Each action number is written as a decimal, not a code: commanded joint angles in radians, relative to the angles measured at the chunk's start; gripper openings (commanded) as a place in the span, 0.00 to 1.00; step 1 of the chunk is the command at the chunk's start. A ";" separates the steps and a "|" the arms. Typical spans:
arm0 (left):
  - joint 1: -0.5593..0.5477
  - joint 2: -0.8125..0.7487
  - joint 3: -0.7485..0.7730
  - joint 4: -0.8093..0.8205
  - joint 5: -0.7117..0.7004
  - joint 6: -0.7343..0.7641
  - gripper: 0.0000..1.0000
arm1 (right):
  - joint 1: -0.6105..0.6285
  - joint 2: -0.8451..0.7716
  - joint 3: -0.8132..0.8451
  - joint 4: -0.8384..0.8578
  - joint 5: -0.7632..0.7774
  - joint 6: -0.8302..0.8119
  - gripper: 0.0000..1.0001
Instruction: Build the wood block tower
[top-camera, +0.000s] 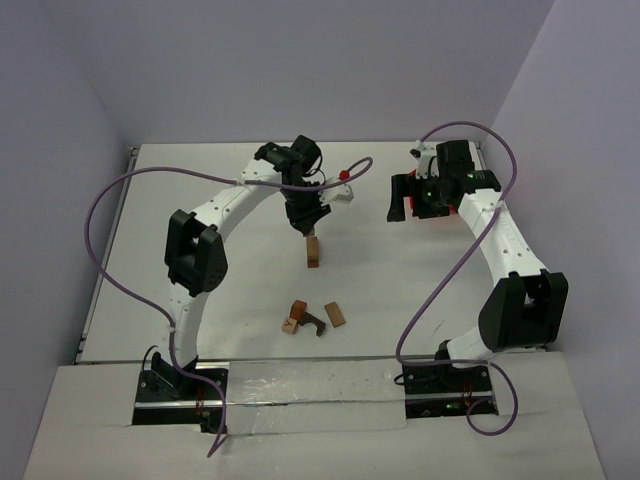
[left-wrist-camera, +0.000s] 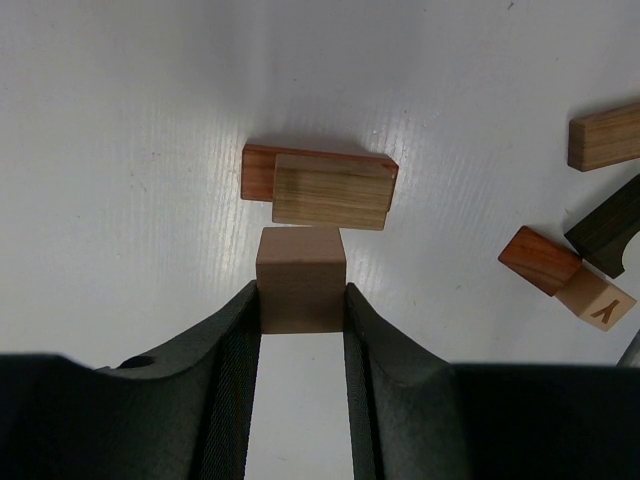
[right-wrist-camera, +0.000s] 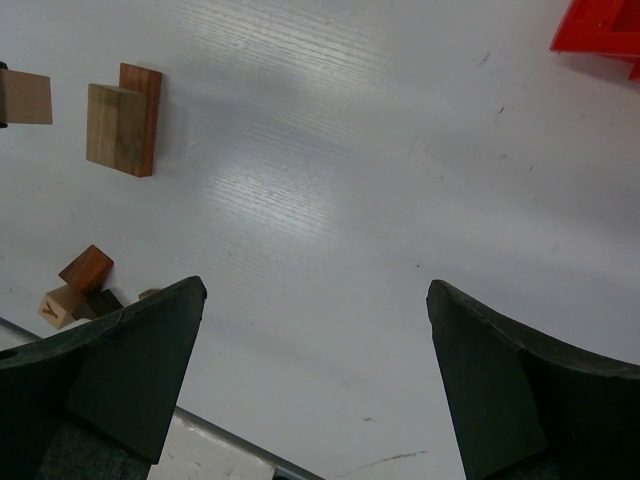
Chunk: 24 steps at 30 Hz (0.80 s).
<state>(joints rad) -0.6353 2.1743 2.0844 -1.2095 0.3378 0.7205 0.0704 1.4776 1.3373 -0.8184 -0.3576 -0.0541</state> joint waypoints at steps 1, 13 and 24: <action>-0.016 0.013 0.060 -0.035 0.025 0.035 0.27 | 0.003 -0.002 0.048 -0.012 0.013 -0.020 1.00; -0.024 0.025 0.047 -0.038 0.077 0.100 0.26 | -0.011 0.011 0.063 -0.021 0.025 -0.013 1.00; -0.023 0.049 0.039 -0.042 0.082 0.123 0.30 | -0.024 0.018 0.062 -0.026 0.014 -0.010 1.00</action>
<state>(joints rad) -0.6521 2.2110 2.1021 -1.2388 0.3790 0.8116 0.0558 1.4945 1.3556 -0.8399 -0.3374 -0.0609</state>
